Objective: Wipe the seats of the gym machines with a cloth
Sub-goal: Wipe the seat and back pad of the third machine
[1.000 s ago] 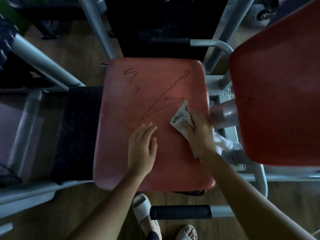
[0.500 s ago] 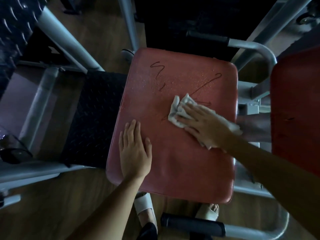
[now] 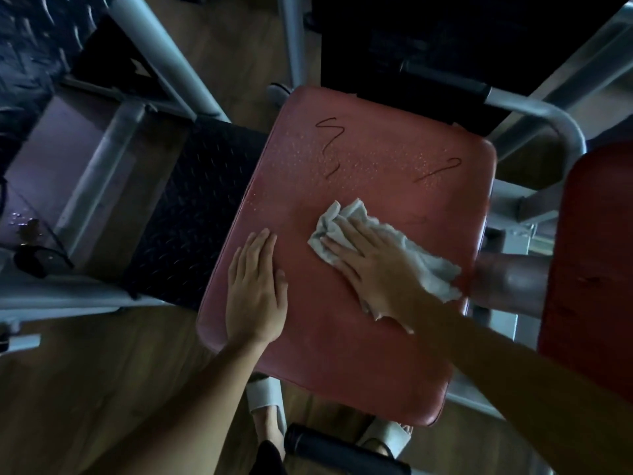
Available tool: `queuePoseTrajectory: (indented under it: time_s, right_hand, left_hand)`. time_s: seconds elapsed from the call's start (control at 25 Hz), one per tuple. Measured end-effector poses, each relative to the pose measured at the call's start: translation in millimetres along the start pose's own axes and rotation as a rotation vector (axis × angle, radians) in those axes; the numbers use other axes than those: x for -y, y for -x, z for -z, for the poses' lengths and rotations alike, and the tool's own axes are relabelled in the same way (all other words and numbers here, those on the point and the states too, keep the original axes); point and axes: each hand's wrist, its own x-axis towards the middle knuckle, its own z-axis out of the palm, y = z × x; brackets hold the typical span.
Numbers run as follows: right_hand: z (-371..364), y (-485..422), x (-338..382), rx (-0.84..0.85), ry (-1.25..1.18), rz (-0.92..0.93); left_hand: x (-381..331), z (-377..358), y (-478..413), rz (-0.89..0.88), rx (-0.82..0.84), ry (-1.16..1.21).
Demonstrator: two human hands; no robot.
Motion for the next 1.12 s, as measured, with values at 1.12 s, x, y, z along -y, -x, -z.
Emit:
queuePoseTrajectory:
  time_s: [1.12]
  right_hand:
    - [2.1,-1.1,1.1,-0.242,-0.130,-0.604]
  left_hand:
    - [2.3,15.3,-5.8,0.016,0.005,0.273]
